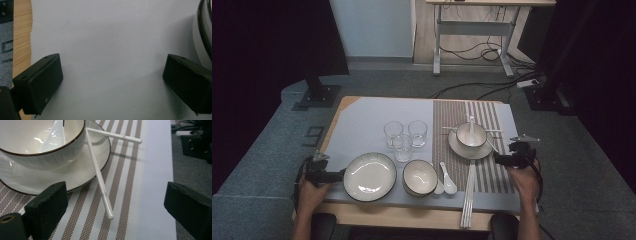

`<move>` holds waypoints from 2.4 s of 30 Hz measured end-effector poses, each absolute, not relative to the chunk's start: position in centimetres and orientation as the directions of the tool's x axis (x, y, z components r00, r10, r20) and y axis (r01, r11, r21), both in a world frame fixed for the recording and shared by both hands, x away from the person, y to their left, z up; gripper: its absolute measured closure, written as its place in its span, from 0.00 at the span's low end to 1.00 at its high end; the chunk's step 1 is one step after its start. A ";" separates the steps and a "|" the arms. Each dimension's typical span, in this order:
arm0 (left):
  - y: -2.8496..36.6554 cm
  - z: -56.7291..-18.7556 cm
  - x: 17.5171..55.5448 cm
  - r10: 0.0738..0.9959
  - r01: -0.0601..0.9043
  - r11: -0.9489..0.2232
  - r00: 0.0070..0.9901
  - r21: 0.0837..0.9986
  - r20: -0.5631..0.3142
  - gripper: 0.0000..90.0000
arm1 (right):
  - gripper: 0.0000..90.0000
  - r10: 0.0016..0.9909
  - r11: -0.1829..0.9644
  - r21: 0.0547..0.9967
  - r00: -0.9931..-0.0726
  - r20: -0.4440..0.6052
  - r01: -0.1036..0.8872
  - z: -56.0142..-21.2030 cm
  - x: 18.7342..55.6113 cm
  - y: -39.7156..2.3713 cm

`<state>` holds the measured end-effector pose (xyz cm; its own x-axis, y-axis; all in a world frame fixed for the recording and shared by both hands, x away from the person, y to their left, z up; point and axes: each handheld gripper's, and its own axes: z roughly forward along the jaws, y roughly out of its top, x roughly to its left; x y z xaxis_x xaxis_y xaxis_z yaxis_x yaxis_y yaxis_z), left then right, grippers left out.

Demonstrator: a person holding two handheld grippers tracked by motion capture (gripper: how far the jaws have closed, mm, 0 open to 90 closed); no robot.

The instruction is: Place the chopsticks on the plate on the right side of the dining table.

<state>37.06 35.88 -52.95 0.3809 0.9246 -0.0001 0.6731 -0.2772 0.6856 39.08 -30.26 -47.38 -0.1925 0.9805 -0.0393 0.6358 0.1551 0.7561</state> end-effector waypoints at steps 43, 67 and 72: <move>35.9 -52.9 37.1 0.925 0.674 -0.277 0.381 0.685 0.000 0.03 | 0.84 0.980 0.159 0.729 -0.193 -0.038 0.666 -50.6 38.0 -30.9; 35.9 -52.9 37.1 0.925 0.673 -0.277 0.381 0.685 0.000 0.03 | 0.84 0.984 0.144 0.723 -0.178 -0.030 0.676 -50.5 39.7 -32.3; 35.9 -52.9 37.1 0.925 0.673 -0.277 0.381 0.685 0.000 0.03 | 0.84 0.984 0.137 0.726 -0.177 -0.021 0.674 -50.6 39.9 -32.6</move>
